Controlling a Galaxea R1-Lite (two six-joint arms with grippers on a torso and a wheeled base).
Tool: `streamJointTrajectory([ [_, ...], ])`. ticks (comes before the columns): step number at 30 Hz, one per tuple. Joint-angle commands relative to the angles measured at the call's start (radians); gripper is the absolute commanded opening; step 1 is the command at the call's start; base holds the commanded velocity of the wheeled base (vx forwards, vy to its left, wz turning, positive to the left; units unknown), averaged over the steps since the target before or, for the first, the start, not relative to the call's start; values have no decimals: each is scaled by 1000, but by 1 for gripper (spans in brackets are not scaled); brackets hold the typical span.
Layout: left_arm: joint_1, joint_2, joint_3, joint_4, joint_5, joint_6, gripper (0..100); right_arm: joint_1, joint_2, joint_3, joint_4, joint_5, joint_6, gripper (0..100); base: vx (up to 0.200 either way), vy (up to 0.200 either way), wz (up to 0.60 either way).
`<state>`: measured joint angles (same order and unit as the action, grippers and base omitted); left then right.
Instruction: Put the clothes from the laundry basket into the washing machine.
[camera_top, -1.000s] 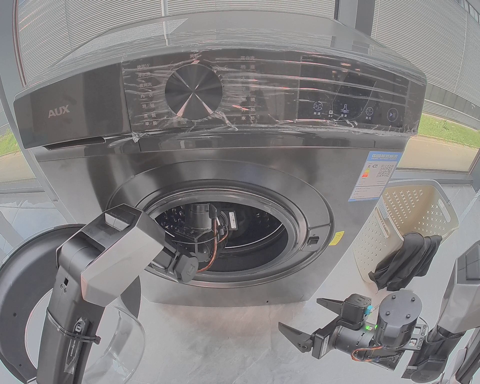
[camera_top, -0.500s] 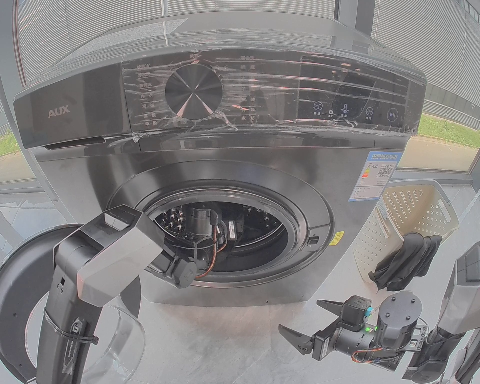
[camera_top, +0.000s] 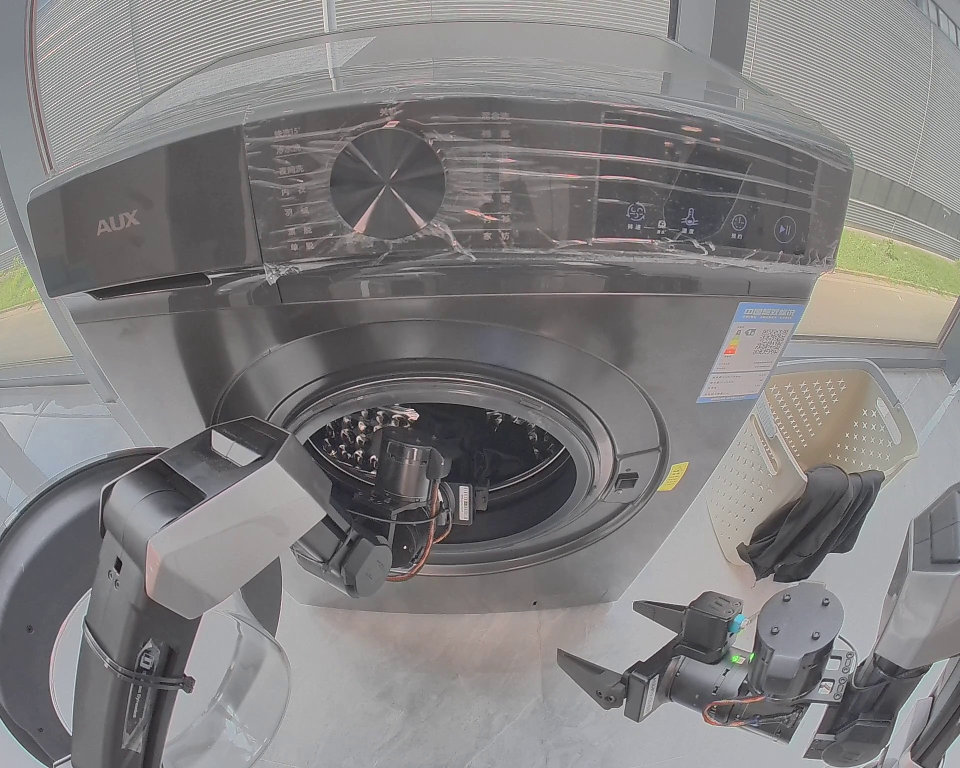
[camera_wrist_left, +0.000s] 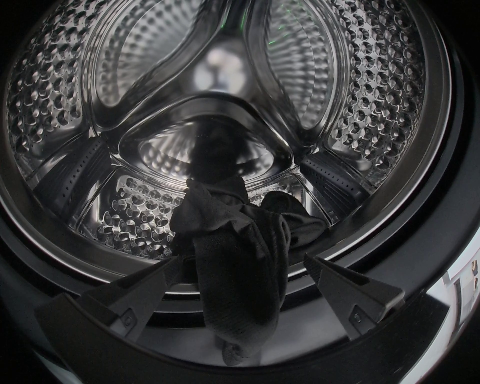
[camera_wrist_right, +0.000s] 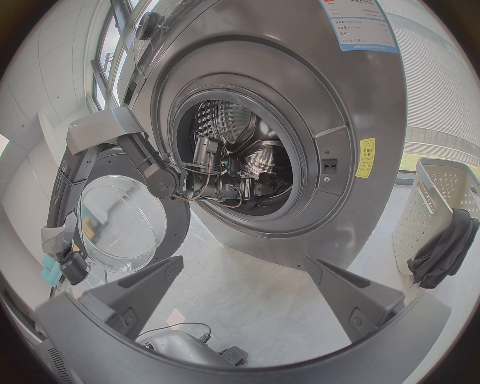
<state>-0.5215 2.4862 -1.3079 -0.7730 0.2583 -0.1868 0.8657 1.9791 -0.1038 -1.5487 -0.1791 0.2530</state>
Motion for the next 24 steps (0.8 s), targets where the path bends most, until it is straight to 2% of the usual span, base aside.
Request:
streamJointTrajectory([
  [1,11,34,-10,-3,-1,0,100,1,1,0,-1,0,0,100,0,0,0],
  [2,14,37,-13,-5,-1,0,0,1,1,0,-1,0,0,100,0,0,0],
  [10,17,42,-42,-22,-1,-5,0,1,1,-2,-1,0,0,100,0,0,0],
  [13,26,53,-99,-63,-1,-14,0,1,1,-2,-1,0,0,100,0,0,0],
  [18,47,94,-240,-144,16,-13,0,2,1,-2,-1,0,0,100,0,0,0],
  [24,63,128,-320,-180,35,-5,0,2,1,-2,-1,0,0,100,0,0,0],
])
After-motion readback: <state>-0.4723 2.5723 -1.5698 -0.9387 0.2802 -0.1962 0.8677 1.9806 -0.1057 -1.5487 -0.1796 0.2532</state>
